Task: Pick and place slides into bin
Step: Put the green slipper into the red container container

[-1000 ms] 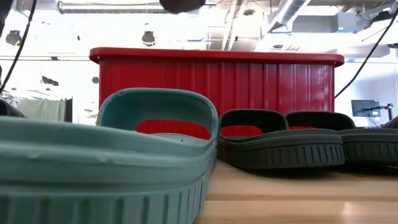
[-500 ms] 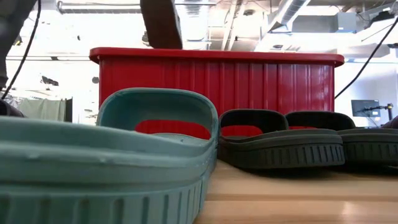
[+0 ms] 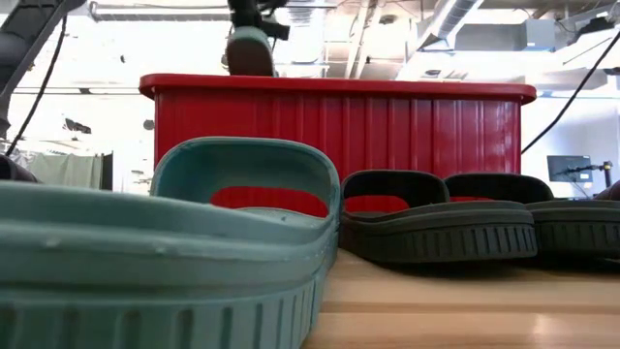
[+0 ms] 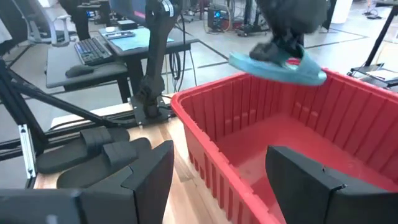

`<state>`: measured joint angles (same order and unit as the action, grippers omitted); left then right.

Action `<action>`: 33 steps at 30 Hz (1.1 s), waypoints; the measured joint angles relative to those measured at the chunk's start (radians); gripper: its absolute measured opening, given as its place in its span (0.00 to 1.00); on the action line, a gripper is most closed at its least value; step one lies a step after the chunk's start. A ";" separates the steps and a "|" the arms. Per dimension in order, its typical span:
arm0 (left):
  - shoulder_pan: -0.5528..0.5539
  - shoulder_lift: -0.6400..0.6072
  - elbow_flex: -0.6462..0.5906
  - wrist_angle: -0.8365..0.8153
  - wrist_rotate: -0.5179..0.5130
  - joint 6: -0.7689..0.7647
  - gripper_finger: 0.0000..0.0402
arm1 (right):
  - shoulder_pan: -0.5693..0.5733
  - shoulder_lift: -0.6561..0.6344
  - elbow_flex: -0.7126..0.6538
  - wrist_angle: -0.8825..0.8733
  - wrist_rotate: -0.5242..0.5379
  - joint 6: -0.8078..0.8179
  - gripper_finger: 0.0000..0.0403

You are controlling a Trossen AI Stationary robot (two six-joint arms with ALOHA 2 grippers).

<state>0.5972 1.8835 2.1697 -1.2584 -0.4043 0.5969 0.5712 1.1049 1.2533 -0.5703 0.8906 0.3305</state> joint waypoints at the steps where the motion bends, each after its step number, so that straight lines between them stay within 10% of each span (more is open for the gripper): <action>1: 0.006 0.000 -0.033 0.041 0.001 0.013 0.00 | -0.005 0.000 0.000 0.011 0.000 -0.003 0.59; 18: 0.066 0.002 -0.506 0.369 -0.001 0.028 0.00 | -0.035 0.000 0.000 0.121 0.000 -0.078 0.59; 33: 0.125 0.001 -0.691 0.582 0.007 0.094 0.00 | -0.078 0.000 0.000 0.147 -0.003 -0.078 0.59</action>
<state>0.7219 1.8847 1.4790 -0.6768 -0.3978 0.6905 0.4936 1.1049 1.2533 -0.4232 0.8871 0.2529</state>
